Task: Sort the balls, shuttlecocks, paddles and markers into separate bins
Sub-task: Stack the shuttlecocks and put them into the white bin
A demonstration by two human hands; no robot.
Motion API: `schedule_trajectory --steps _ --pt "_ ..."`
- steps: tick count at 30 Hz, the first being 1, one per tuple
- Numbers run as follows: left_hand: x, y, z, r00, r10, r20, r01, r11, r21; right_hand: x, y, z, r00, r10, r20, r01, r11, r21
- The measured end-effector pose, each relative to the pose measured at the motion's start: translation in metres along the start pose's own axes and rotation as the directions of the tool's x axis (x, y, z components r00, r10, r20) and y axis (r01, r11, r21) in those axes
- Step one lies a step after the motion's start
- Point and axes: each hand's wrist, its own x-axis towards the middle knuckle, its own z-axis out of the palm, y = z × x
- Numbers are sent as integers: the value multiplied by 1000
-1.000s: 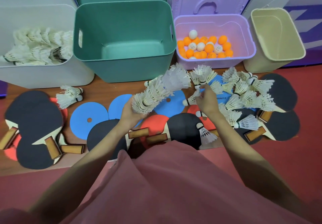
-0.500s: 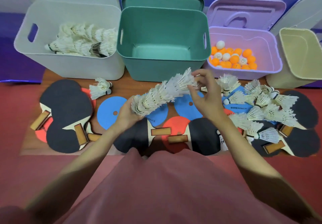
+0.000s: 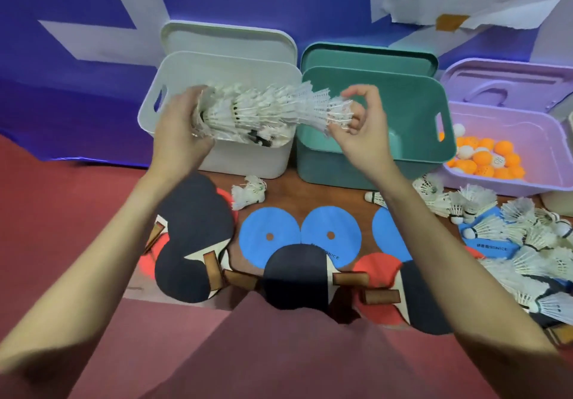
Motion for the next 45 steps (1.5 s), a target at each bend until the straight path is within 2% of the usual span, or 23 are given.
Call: schedule_trajectory --steps 3,7,9,12,17,20,24,29,34,37,40,42,44,45 --pt "45 -22 -13 999 -37 28 35 996 76 36 2 36 999 41 -12 -41 999 -16" --pt "87 -50 -12 983 -85 163 54 981 186 79 27 66 971 241 -7 -236 947 -217" --pt "98 -65 -3 952 -120 282 52 969 240 90 38 76 935 354 14 -332 889 -315" --pt "108 -90 11 865 -192 464 56 955 290 97 45 88 891 448 68 -374 812 -449" --pt "120 -119 27 753 -224 618 -6 938 348 103 51 105 880 459 126 -285 721 -632" --pt "125 -124 39 726 -208 656 -48 936 350 106 59 113 867 473 157 -212 635 -743" --pt "128 -129 55 674 -222 704 -83 925 371 108 68 122 834 524 171 -195 570 -798" --pt "127 -136 64 651 -231 723 -92 922 377 111 75 131 819 551 160 -171 501 -848" --pt "125 -135 69 614 -241 752 -95 923 373 111 75 139 747 611 261 -48 441 -896" --pt "129 -136 66 627 -273 729 -48 921 387 109 58 136 746 605 280 46 372 -927" --pt "125 -124 59 674 -320 666 62 923 380 98 38 121 839 476 263 86 362 -928" --pt "113 -103 55 811 -264 522 101 942 320 82 33 105 920 277 277 115 486 -867" --pt "90 -74 59 961 -90 261 62 992 113 57 33 87 965 28 261 168 700 -694" --pt "75 -58 64 992 3 128 -1 1000 -21 41 36 76 973 -86 215 203 765 -611"
